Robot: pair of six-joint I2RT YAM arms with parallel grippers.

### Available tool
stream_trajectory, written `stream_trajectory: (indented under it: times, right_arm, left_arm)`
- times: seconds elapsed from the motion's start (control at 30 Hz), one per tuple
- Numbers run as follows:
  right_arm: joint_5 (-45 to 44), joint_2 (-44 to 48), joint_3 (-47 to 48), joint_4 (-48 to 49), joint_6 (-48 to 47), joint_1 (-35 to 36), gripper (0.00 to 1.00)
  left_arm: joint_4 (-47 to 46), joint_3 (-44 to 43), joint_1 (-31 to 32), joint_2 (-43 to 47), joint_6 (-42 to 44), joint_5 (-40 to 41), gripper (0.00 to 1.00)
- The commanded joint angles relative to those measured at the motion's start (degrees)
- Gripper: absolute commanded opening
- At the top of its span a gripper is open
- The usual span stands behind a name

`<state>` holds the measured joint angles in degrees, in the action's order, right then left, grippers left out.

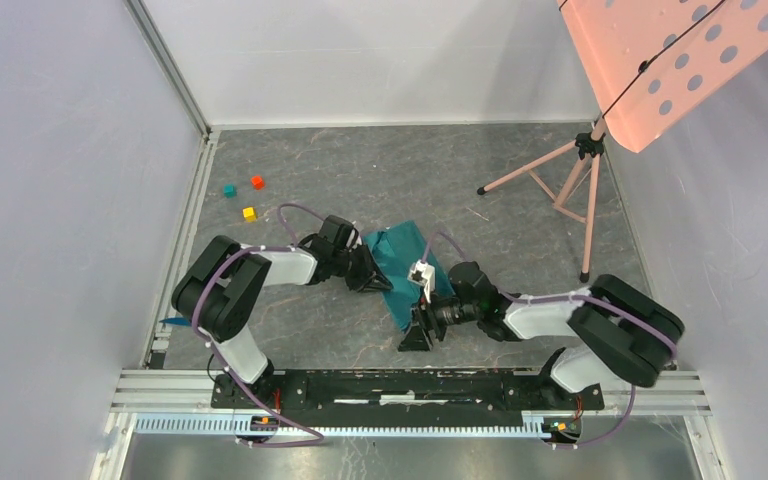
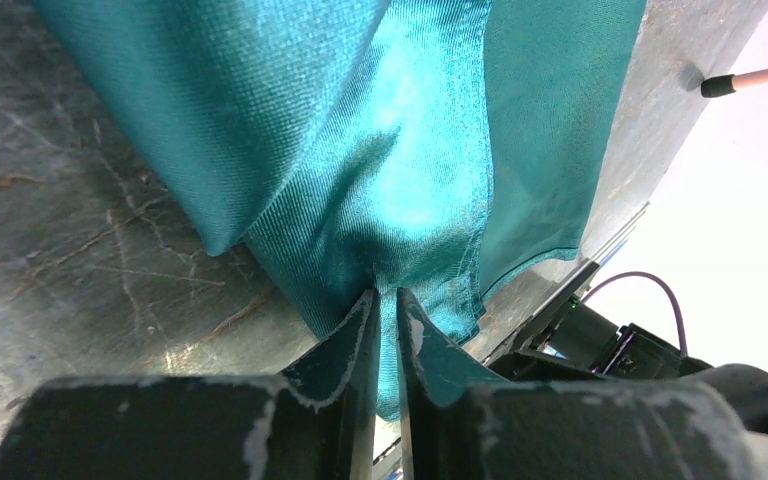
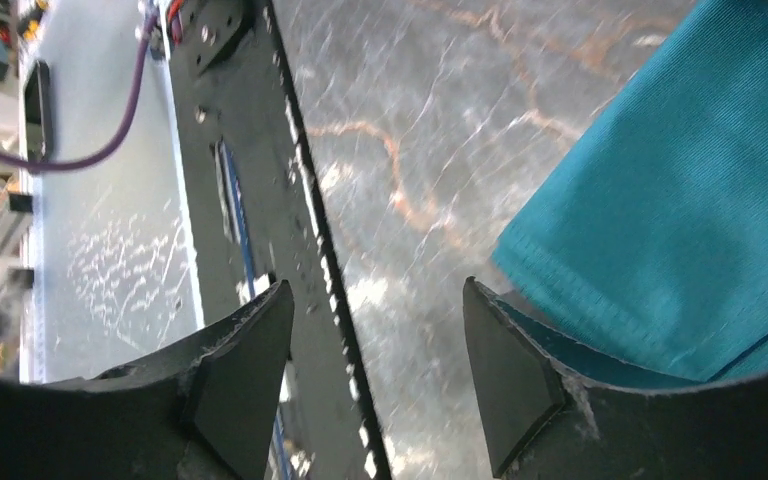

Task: Fold the napkin into a case and place the utensils inside
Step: Smooth out the 2/3-rectangle-folded napkin at the center of the board.

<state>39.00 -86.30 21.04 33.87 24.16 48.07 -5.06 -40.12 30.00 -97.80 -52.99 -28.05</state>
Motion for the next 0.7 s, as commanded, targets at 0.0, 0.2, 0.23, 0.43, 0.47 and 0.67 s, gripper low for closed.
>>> stream_trajectory:
  times: [0.0, 0.2, 0.23, 0.43, 0.47, 0.67]
  right_arm:
    - [-0.1, 8.7, 0.8, -13.4, -3.2, 0.7, 0.7]
    - [-8.7, 11.2, 10.4, -29.5, -10.8, -6.8, 0.74]
    - [-10.8, 10.0, 12.3, -31.6, -11.3, -7.7, 0.73]
    - [-11.2, 3.0, 18.0, -31.1, -8.5, -9.5, 0.6]
    - [-10.9, 1.8, 18.5, -30.4, -7.6, -9.5, 0.57]
    - [-10.2, -0.8, 18.0, -27.4, -6.2, -9.5, 0.54]
  left_arm:
    - [4.7, -1.9, -0.6, -0.4, 5.5, 3.4, 0.2]
    - [11.0, -7.4, -0.5, 7.0, 7.3, -0.6, 0.34]
    - [13.1, -9.0, -0.6, 8.7, 8.1, -0.4, 0.39]
    - [21.2, -15.4, -6.1, 12.0, 10.6, 3.0, 0.42]
    - [21.4, -16.3, -7.7, 11.3, 10.7, 2.8, 0.4]
    - [18.1, -21.1, -10.5, 2.1, 10.2, -1.1, 0.29]
